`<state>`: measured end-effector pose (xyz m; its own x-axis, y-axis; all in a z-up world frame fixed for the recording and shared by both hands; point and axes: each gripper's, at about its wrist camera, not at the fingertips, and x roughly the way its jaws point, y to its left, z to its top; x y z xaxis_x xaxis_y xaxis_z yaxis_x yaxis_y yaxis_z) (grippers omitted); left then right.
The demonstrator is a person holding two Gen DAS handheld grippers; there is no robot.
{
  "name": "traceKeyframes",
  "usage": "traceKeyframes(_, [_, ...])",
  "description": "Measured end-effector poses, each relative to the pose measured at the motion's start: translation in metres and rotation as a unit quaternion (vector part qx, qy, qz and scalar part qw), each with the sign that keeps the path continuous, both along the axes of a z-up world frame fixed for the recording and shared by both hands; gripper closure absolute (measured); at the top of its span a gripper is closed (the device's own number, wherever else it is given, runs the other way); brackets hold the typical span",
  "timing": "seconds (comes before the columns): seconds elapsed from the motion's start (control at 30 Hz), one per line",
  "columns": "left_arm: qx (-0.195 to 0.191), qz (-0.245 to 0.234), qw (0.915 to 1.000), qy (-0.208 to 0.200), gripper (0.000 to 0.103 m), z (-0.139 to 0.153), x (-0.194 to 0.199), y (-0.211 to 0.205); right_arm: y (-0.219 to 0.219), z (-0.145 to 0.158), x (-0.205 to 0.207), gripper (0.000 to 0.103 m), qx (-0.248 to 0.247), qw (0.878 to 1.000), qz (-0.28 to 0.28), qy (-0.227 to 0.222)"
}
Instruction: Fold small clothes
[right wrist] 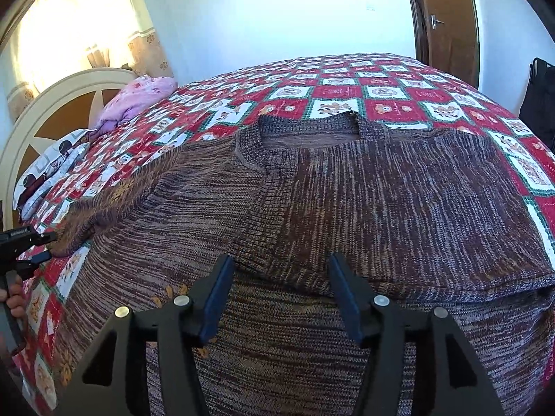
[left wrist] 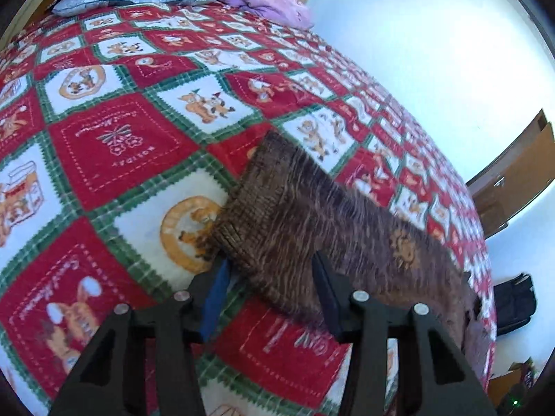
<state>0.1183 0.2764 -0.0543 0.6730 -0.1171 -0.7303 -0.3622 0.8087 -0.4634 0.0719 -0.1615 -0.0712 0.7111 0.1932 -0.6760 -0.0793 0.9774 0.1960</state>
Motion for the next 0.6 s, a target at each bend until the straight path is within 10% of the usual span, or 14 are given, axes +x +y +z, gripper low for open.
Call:
traceKeyframes(0.1, [0.002, -0.016, 0.9999, 0.005, 0.092, -0.004, 0.006, -0.003, 0.000, 0.000, 0.000, 0.044, 0.002, 1.000, 0.000, 0.000])
traceKeyframes(0.27, [-0.023, -0.009, 0.9997, -0.008, 0.095, -0.004, 0.007, 0.004, 0.000, 0.000, 0.000, 0.044, 0.005, 1.000, 0.000, -0.001])
traceKeyframes(0.6, [0.076, -0.112, 0.9852, -0.105, 0.096, 0.091, 0.041, -0.083, -0.002, 0.000, 0.000, 0.044, 0.013, 1.000, 0.001, -0.003])
